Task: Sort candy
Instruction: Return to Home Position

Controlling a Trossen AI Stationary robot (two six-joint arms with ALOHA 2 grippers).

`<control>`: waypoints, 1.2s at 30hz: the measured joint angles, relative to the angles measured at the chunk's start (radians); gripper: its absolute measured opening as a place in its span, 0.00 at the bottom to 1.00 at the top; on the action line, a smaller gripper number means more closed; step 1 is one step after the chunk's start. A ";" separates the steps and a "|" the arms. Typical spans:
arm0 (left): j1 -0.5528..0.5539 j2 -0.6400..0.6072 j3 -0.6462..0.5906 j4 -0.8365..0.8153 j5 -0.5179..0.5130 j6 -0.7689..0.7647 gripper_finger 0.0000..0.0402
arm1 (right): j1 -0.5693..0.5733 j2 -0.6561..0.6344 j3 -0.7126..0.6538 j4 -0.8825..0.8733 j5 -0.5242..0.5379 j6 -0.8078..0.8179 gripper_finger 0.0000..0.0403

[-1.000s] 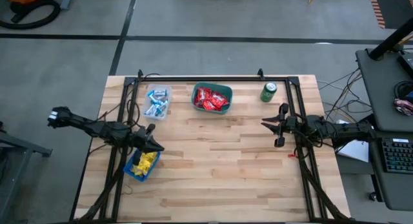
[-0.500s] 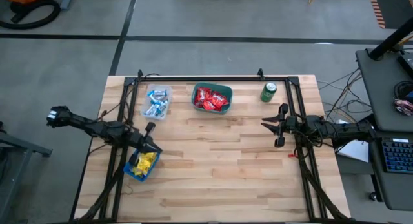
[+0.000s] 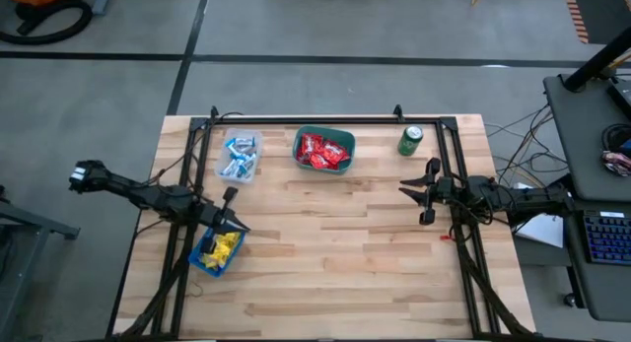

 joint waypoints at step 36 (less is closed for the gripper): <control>0.000 0.039 -0.001 0.001 0.000 0.000 0.00 | 0.000 0.000 -0.001 0.000 0.000 0.000 0.17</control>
